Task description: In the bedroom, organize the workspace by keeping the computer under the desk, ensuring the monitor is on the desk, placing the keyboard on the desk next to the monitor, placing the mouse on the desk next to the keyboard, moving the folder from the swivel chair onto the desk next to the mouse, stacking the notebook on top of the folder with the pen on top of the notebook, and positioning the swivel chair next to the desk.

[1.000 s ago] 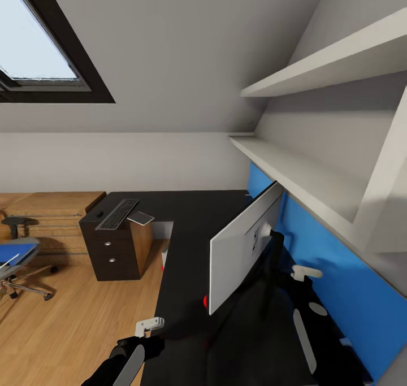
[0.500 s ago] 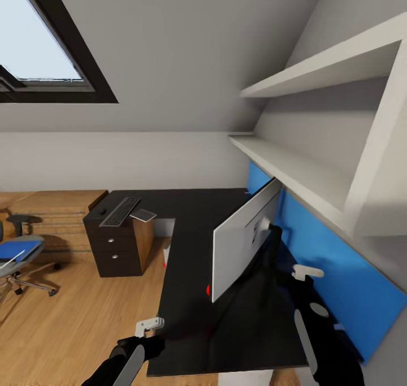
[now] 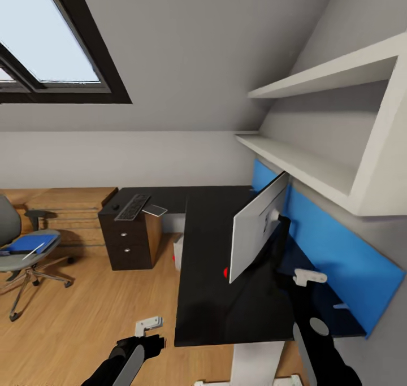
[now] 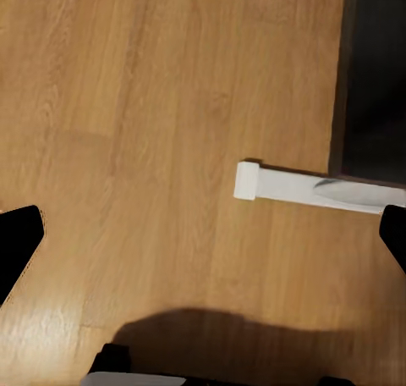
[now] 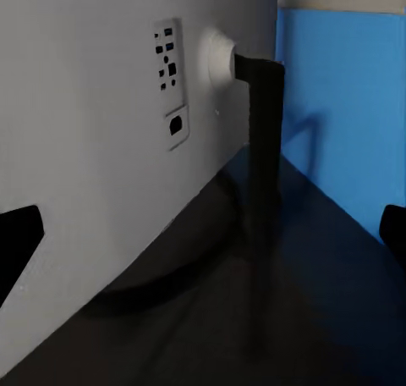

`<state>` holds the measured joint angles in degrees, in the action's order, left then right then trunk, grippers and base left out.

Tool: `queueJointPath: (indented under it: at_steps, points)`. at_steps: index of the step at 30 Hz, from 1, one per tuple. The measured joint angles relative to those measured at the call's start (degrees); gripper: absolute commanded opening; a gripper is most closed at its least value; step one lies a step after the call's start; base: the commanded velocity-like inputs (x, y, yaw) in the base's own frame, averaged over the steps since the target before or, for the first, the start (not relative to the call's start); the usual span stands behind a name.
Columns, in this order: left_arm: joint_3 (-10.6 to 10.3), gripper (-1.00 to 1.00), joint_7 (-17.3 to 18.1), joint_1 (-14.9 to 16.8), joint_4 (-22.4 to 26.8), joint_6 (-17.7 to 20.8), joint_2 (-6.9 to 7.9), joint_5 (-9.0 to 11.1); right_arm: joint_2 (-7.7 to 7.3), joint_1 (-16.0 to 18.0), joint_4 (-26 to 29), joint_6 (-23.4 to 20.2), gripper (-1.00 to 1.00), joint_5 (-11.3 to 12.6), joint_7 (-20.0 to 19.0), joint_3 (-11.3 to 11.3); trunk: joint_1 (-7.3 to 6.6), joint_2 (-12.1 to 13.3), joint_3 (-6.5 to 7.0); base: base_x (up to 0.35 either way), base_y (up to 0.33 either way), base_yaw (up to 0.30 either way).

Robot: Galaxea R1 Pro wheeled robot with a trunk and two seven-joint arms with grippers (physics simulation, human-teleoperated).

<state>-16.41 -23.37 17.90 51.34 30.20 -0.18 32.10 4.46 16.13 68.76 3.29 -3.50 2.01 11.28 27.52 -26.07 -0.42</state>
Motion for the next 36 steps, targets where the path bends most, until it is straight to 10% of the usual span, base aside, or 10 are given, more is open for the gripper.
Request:
queueJointPath:
  at_steps: [15, 36]
  points:
    - [-0.2, 1.00, 0.0, 0.0, -2.6, -6.5, -0.05, 0.0, 3.02, -0.8, -4.3, 17.1, 1.00, -4.0, 2.8, -0.3, 0.00, 0.0, 0.00, -0.010, 0.330, 0.000]
    - [-0.3, 1.00, 0.0, 0.0, -2.8, -6.6, -0.08, 0.1, 2.99, -1.6, -4.9, 18.7, 1.00, -4.5, 2.9, -0.5, -0.01, 0.0, 0.00, 0.060, 0.141, 0.000]
